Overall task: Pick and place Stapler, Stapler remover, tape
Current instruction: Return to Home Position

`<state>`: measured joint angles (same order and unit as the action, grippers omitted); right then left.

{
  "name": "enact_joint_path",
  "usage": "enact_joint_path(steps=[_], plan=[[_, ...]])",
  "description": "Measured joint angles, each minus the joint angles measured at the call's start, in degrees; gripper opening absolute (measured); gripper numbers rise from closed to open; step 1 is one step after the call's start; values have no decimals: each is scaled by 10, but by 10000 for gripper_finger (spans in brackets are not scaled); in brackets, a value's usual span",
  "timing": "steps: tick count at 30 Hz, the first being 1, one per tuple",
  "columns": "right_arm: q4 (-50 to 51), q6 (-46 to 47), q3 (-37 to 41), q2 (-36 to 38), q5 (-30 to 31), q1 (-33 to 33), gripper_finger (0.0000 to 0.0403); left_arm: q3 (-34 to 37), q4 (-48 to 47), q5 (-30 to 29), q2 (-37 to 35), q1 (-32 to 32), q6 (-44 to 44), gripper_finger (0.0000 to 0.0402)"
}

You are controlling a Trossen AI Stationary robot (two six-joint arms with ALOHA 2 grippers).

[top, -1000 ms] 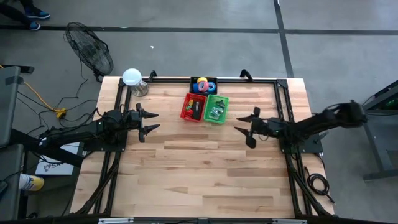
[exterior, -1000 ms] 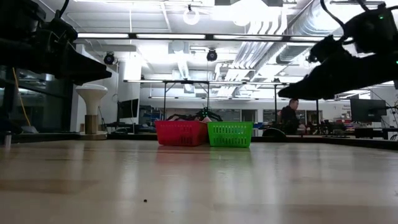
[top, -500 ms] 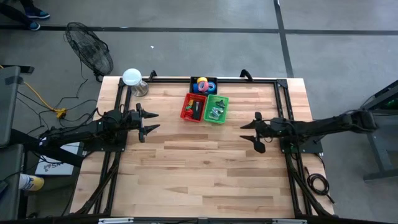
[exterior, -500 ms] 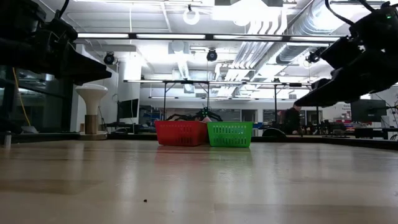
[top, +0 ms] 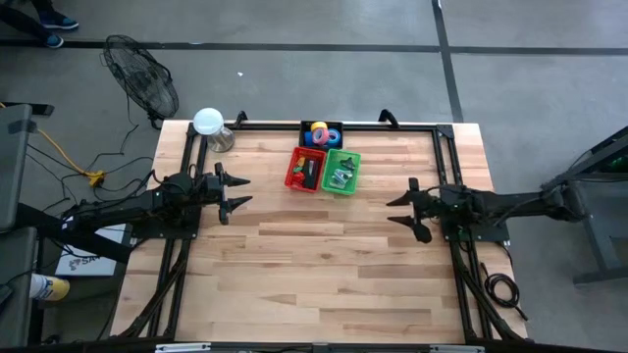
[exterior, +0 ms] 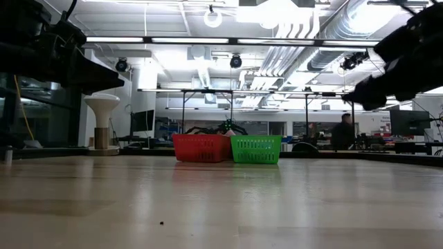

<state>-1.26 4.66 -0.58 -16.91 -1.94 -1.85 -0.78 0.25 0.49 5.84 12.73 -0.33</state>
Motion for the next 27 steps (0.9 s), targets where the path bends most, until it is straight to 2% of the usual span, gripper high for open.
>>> enact_joint_path(steps=[13, 17, 27], plan=[[4, -48, 0, 91, 12, 20, 197, 0, 0, 0, 0, 0, 0, 234], [4, -51, 0, 92, 29, 19, 197, 0, 0, 0, 0, 0, 0, 234], [1, -47, 0, 87, 24, 19, 197, 0, 0, 0, 0, 0, 0, 234]])
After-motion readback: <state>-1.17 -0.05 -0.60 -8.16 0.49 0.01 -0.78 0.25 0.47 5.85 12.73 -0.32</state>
